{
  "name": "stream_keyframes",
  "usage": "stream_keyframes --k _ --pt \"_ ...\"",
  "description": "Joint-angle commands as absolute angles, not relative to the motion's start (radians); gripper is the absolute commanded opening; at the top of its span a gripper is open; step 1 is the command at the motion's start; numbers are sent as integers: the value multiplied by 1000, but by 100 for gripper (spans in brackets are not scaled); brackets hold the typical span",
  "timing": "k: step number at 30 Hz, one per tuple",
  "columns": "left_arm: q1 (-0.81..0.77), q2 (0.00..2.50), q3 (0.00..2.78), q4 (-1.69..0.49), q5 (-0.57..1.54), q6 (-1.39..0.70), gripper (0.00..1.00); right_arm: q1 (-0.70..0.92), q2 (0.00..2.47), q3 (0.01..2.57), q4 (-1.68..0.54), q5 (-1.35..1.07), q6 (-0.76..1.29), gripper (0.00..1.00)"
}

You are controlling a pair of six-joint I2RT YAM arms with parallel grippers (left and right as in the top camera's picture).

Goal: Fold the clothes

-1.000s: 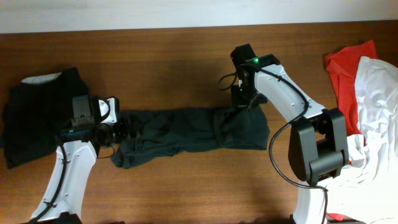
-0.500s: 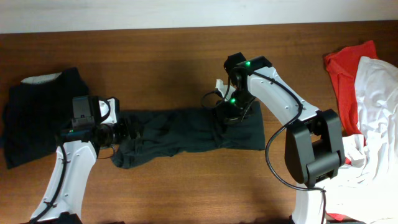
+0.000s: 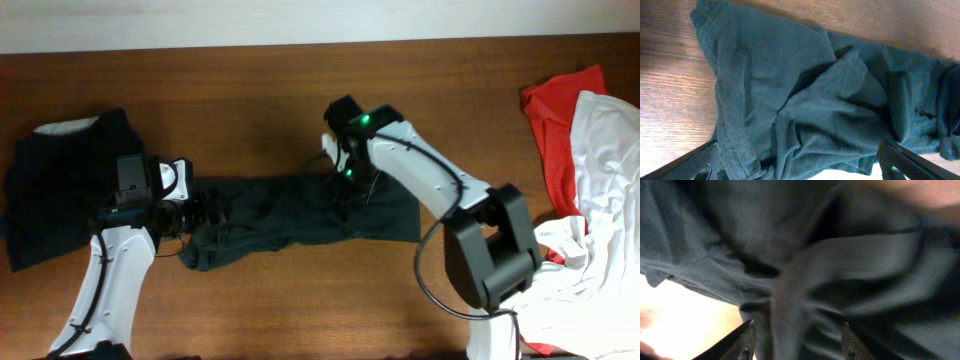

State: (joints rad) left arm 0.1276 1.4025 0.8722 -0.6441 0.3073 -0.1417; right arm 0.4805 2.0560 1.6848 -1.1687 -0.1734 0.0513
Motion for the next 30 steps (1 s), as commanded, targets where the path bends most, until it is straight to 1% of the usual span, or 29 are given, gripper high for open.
stream_keyframes --k 1,3,5,7,9,11,12,13,15,16,18,19,20,21,22,24,26,30 --pt "133 1406 876 -645 308 -140 99 422 1897 1759 -1185 -70 68 59" --pt "133 1406 876 -645 307 -140 99 388 1902 1742 -1235 -74 88 59" --pt "133 1406 876 -645 307 -140 99 392 1920 1641 -1207 -78 95 57" --pt "133 1406 876 -645 307 -140 99 399 1921 1526 -1127 -110 114 55" --pt "133 1406 876 -645 307 -140 99 418 1921 1363 -982 -216 114 54" --pt "133 1406 876 -644 307 -140 99 436 1921 1249 -856 -259 113 54" --pt "133 1406 876 -644 307 -140 99 448 1921 1188 -767 -253 113 58" --pt "133 1406 876 -644 307 -140 99 451 1921 1165 -724 -247 113 61" --pt "133 1406 876 -645 307 -140 99 448 1915 1169 -707 -215 114 64" --pt "133 1406 876 -645 307 -140 99 442 1908 1196 -741 -196 114 69" --pt "133 1406 876 -643 307 -140 99 430 1883 1269 -833 -150 114 71" --pt "134 1406 876 -636 291 -140 99 429 1834 1372 -936 -74 113 73" --pt "134 1406 876 -629 271 -140 99 430 1800 1438 -989 -26 114 74" --pt "134 1406 876 -625 265 -139 99 426 1764 1498 -1033 3 114 78" --pt "134 1406 876 -622 266 -122 99 417 1737 1539 -1066 1 114 98" --pt "134 1417 876 -622 265 -24 99 389 1693 1559 -1134 -30 113 99" --pt "134 1467 876 -619 170 -9 99 363 1695 1554 -1209 -29 113 99" --pt "134 1655 876 -510 141 16 99 338 1695 1553 -1246 -29 113 99"
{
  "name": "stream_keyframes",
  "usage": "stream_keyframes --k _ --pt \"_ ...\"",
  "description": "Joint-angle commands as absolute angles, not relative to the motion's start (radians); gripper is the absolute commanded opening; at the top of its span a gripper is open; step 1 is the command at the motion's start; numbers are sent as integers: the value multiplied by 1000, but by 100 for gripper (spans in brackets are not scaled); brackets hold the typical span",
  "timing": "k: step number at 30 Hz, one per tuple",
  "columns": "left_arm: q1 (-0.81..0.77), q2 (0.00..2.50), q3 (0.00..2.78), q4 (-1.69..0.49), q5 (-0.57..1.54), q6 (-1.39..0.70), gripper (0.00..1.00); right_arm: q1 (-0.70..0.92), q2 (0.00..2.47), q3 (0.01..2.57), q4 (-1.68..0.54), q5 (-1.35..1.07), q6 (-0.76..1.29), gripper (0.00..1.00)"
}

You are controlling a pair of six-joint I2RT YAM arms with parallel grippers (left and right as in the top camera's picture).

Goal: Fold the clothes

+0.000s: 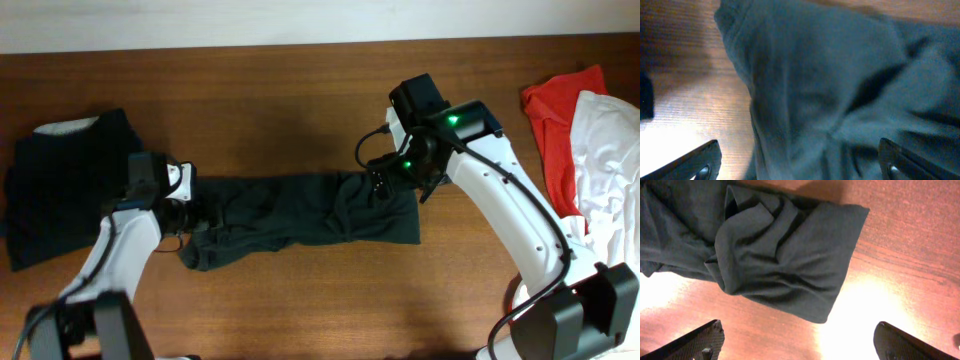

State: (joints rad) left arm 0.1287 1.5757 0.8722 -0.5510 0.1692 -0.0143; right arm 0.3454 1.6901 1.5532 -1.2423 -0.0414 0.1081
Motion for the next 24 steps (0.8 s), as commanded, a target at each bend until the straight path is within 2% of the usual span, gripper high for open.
stream_keyframes --k 1,2,3,5,6,8,11,15,18,20,24 --pt "134 1691 876 -501 142 16 97 338 1695 1553 -1250 -29 113 99" --pt "134 1712 876 -501 157 16 92 338 1695 1553 -1250 -29 113 99" --pt "134 1730 876 -496 204 16 79 338 1695 1553 -1249 -29 113 99" --pt "134 1747 876 -489 291 16 45 328 1695 1553 -1252 -28 113 99" --pt "134 1747 876 -490 293 16 17 311 1695 1553 -1258 -29 114 99" --pt "134 1746 878 -490 293 16 0 252 1695 1553 -1269 -27 113 99" --pt "134 1738 993 -625 263 13 1 113 1695 1553 -1288 16 110 99" --pt "134 1737 1410 -1043 -80 -99 1 -6 1695 1552 -1290 16 109 99" --pt "98 1737 1587 -1165 39 -109 0 -7 1695 1552 -1293 12 105 99" --pt "9 1737 1606 -1183 107 -125 0 -7 1695 1551 -1297 12 105 99" --pt "-247 1744 1605 -1134 109 -223 0 -7 1695 1551 -1306 12 105 99"
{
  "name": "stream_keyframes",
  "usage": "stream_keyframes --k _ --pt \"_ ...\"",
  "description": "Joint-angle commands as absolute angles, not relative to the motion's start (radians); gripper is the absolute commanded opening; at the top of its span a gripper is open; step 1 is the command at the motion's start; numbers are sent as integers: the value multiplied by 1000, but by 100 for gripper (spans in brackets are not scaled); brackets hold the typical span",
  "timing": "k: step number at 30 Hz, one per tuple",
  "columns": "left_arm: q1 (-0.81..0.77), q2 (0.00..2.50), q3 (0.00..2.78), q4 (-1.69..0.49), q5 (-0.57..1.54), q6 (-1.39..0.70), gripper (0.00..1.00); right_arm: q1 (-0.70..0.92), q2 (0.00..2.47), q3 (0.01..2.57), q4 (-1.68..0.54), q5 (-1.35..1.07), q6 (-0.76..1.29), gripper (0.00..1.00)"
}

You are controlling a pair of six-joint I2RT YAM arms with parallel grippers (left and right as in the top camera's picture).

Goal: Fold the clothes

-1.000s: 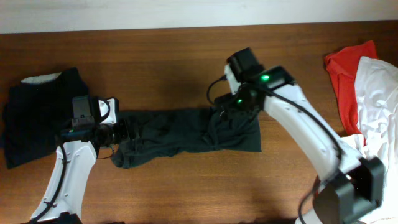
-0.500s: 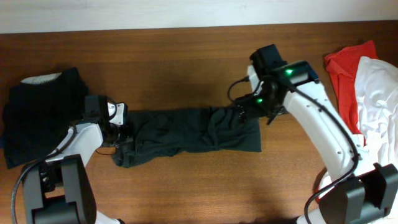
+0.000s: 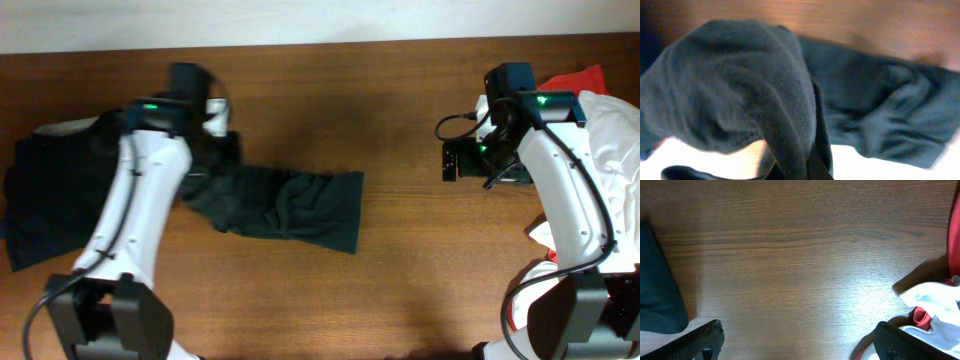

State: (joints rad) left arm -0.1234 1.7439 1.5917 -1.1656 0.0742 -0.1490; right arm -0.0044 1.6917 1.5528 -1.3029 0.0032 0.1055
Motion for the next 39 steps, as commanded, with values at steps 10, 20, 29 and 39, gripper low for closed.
stream_keyframes --k 10,20,29,39 --pt "-582 1982 1605 -956 189 -303 0 -7 1695 1551 -1313 10 105 99" --pt "-738 2042 1605 -768 344 -241 65 -7 1697 1505 -1272 1 106 99" --pt "-369 1812 1699 -920 271 -106 66 34 1697 1475 -1225 -369 -67 99" --pt "38 1817 1699 -1113 272 -189 72 540 1950 1474 -926 -269 -92 93"
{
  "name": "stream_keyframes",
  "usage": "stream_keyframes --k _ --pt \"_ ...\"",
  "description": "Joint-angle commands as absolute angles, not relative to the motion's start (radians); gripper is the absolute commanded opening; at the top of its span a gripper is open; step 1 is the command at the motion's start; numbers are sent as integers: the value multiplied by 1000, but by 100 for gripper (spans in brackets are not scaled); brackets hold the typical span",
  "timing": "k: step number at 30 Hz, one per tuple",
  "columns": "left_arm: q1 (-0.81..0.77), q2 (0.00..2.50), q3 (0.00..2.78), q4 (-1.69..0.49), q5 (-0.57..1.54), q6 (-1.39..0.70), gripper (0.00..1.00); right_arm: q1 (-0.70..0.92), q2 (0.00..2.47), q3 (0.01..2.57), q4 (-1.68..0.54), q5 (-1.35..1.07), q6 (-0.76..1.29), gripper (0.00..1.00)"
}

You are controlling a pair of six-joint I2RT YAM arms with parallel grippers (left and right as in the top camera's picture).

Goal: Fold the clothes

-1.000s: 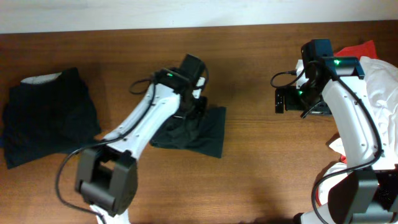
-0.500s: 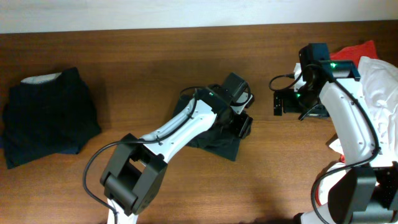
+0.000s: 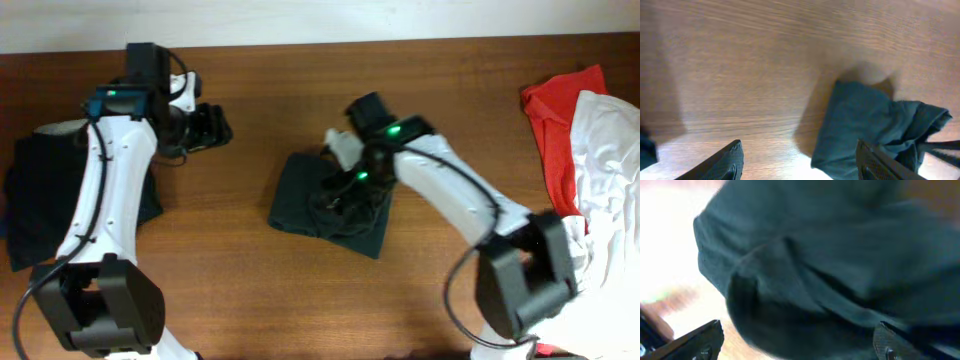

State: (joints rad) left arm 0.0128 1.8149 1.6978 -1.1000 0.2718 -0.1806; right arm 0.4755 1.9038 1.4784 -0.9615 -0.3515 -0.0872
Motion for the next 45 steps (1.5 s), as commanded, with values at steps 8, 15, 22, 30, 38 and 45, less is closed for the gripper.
stream_keyframes --k 8,15,22,30,38,45 --pt "35 1817 1699 -1127 271 -189 75 460 1963 1475 -1175 -33 68 22" --pt "1 1818 1699 -1138 248 -159 79 349 1936 1482 -1353 -113 143 36" --pt "-11 1818 1683 -1139 182 -159 84 443 1916 1539 -1095 -348 23 70" --pt "-11 1818 1683 -1150 183 -159 84 473 2002 1539 -1205 -179 154 4" --pt "-23 1818 1683 -1139 218 -145 84 429 1952 1544 -1451 -11 376 30" --pt "-247 1982 1683 -852 258 43 84 416 1774 1514 -1274 -354 372 30"
